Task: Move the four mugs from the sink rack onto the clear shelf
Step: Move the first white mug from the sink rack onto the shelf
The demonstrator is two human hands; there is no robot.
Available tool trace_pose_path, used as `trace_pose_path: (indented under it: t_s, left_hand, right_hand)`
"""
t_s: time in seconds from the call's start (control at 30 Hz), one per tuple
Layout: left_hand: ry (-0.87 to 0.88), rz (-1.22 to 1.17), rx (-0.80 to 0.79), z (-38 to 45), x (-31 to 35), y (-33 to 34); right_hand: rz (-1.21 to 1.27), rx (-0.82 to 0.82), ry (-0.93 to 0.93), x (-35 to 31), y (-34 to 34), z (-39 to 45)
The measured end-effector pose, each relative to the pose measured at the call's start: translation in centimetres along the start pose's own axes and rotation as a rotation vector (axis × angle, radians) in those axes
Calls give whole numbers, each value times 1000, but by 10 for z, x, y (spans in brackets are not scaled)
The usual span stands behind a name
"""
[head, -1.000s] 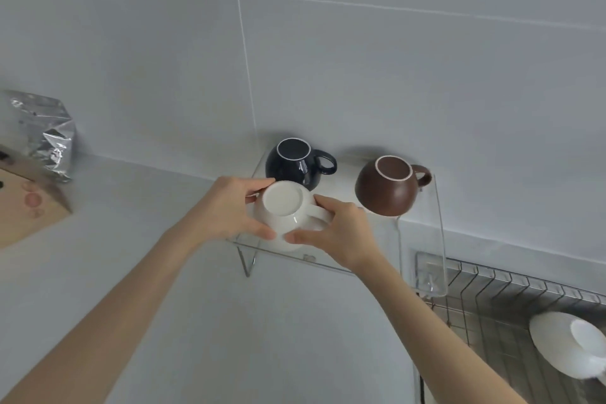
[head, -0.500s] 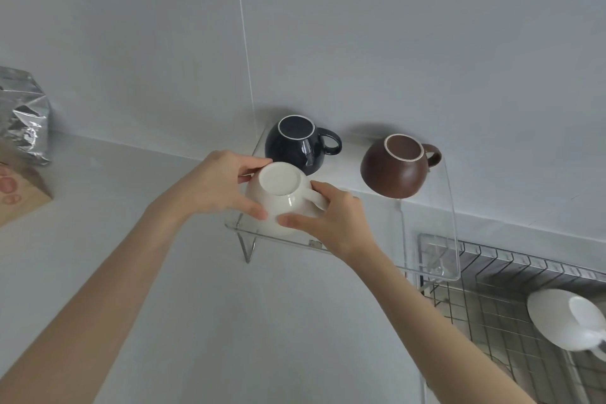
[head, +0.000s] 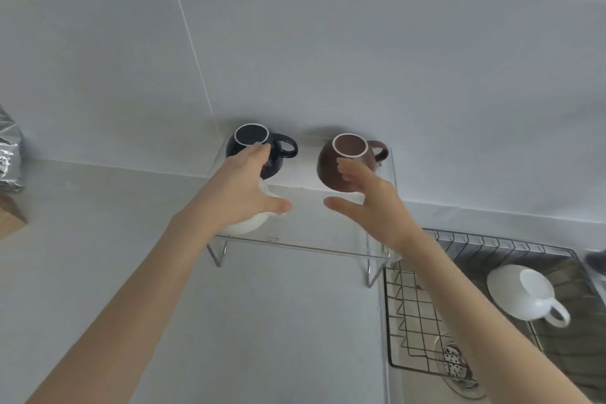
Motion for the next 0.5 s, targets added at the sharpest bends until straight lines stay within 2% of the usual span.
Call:
trace_pose_path:
  t_s: [0.1, 0.2, 0.33, 0.43, 0.5]
  left_hand:
    - [178, -81, 56, 2, 71, 35]
    - [282, -246, -39, 2, 134, 94]
    - [188, -447, -360, 8, 178, 201]
    - [117, -455, -486, 13, 192, 277]
    - [55, -488, -514, 18, 197, 321]
  right_hand:
    - [17, 97, 55, 32, -63, -30]
    - [11, 202, 155, 81, -119, -69]
    - [5, 270, 324, 158, -169, -121]
    - [22, 305, 474, 224, -193, -160]
    - [17, 298, 556, 265, -200, -179]
Point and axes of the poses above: each hand's wrist, its own z-axis towards the middle knuckle, its own y-axis out of the palm, x = y × z, the point moved 8 cm from there along z, towards the middle knuckle, and after that the axes turned 2 degrees about -z, right-handed, at the moved point
